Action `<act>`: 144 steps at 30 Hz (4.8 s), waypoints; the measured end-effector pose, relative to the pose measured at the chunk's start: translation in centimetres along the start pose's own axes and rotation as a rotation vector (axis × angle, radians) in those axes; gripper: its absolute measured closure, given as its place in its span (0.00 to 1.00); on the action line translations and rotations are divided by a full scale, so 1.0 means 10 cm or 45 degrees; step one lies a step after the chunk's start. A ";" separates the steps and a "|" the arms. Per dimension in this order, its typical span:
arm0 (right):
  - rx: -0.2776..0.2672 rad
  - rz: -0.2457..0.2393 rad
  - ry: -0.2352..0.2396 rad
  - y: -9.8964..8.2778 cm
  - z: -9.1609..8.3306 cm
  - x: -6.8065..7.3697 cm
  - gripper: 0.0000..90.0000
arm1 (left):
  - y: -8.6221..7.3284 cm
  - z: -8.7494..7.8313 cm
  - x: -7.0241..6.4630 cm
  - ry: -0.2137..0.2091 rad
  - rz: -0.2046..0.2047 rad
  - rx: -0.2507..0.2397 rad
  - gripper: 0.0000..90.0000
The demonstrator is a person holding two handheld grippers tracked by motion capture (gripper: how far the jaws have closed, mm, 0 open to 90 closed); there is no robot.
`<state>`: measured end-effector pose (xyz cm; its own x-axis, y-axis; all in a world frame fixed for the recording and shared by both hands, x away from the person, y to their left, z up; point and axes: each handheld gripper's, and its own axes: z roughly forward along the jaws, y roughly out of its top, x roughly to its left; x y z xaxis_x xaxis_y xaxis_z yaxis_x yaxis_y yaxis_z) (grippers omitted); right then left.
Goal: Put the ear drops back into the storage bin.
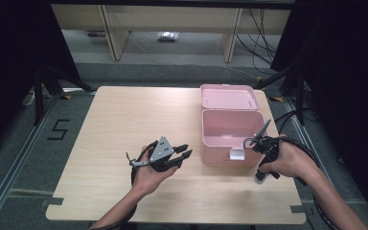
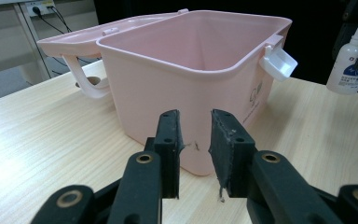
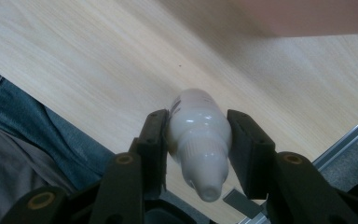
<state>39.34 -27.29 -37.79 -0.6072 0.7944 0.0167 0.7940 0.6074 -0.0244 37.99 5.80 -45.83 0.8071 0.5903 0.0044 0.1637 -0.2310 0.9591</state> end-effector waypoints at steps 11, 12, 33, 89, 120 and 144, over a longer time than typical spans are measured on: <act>-0.010 -0.002 -0.003 0.01 -0.15 -0.02 0.68 | -0.01 0.00 0.01 0.009 0.002 0.004 0.78; -0.010 0.007 -0.001 0.01 -0.16 -0.01 0.68 | -0.01 0.00 0.01 0.010 0.001 0.004 0.78; -0.028 -0.006 -0.001 0.05 -0.37 -0.07 0.68 | -0.04 0.01 0.04 0.040 -0.004 0.030 0.63; -0.103 0.058 0.019 0.33 -0.79 -0.34 0.68 | -0.08 0.00 0.04 0.041 -0.007 0.035 0.61; -0.108 0.116 0.007 0.49 -0.83 -0.44 0.68 | -0.08 0.00 0.04 0.043 -0.010 0.032 0.61; -0.065 0.176 -0.031 0.63 -0.75 -0.50 0.68 | -0.07 0.00 0.04 0.040 -0.006 0.036 0.61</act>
<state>47.58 -27.45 -30.51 -0.4918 0.8707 -0.0079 0.8703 0.4918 0.0260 38.17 6.20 -46.47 0.7883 0.6152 0.0091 0.1838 -0.2496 0.9507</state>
